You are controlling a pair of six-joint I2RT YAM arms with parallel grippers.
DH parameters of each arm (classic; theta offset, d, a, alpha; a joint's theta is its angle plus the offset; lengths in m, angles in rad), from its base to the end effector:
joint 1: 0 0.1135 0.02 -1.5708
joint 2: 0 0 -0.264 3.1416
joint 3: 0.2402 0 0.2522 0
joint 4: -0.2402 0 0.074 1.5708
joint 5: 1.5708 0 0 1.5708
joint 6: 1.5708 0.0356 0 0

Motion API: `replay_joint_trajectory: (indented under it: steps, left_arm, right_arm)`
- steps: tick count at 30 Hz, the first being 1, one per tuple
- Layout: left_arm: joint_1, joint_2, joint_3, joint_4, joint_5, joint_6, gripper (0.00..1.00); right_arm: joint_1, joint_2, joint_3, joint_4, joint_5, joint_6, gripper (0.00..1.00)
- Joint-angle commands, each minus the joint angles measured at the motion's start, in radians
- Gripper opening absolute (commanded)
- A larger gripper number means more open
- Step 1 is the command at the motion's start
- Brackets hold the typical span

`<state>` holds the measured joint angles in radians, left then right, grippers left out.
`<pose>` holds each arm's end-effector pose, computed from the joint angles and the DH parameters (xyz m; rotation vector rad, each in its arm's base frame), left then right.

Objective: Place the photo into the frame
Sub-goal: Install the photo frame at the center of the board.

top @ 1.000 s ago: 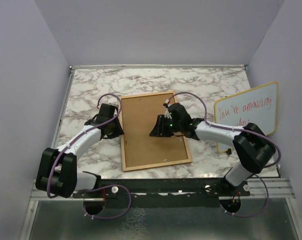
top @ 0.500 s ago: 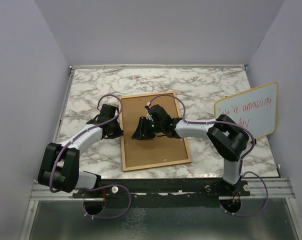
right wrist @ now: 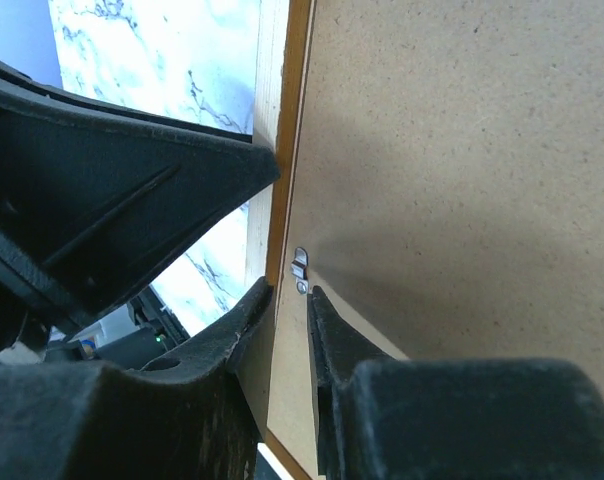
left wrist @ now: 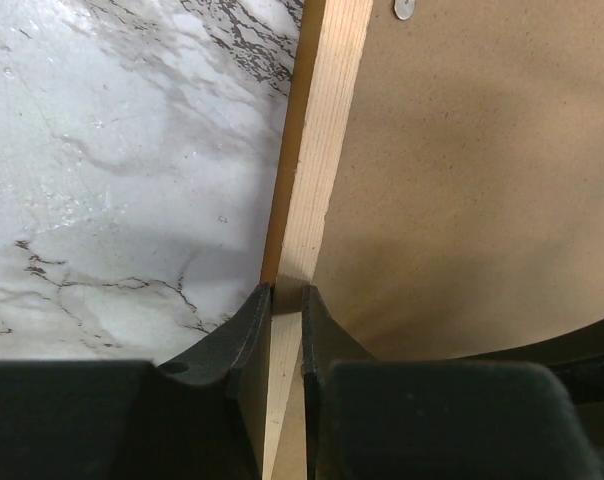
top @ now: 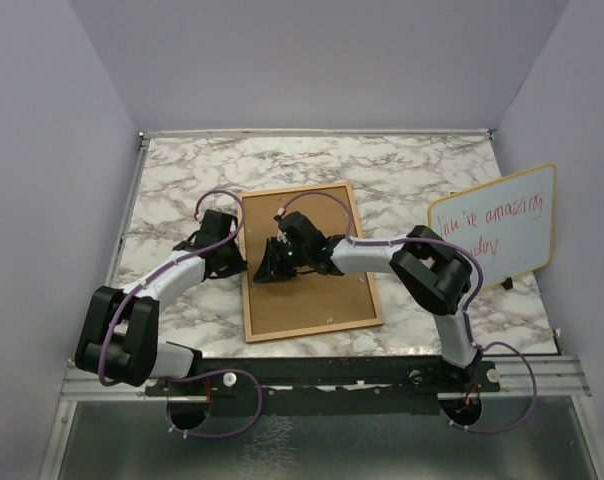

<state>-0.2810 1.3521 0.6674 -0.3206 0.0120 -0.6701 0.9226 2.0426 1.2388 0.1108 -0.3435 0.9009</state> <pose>0.2393 -0.0695 0.1702 -0.5022 2.5722 -0.3626 0.2536 0.3547 0.1452 -0.2385 2.5830 1.2341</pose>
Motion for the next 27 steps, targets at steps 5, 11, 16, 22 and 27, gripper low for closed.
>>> replay_joint_trajectory:
  steps: [5,11,16,22,27]
  left_arm:
    - [-0.001,0.024,-0.036,-0.034,-0.013,-0.001,0.08]
    - [-0.001,0.025,-0.037,-0.034,0.017,-0.002,0.07]
    - [-0.001,0.027,-0.023,-0.035,0.025,0.0,0.07]
    - [-0.001,0.033,-0.012,-0.04,0.027,0.009,0.07]
    - [-0.001,0.036,-0.013,-0.04,0.032,0.017,0.05]
  right_arm:
    - [0.027,0.062,0.044,-0.04,0.022,-0.012,0.23]
    - [0.031,0.085,0.049,-0.011,0.021,-0.046,0.23]
    - [0.032,0.101,0.053,-0.013,0.023,-0.078,0.23]
    - [0.033,0.115,0.036,0.043,-0.028,-0.12,0.23]
    - [0.033,0.123,0.02,0.079,-0.07,-0.159,0.24]
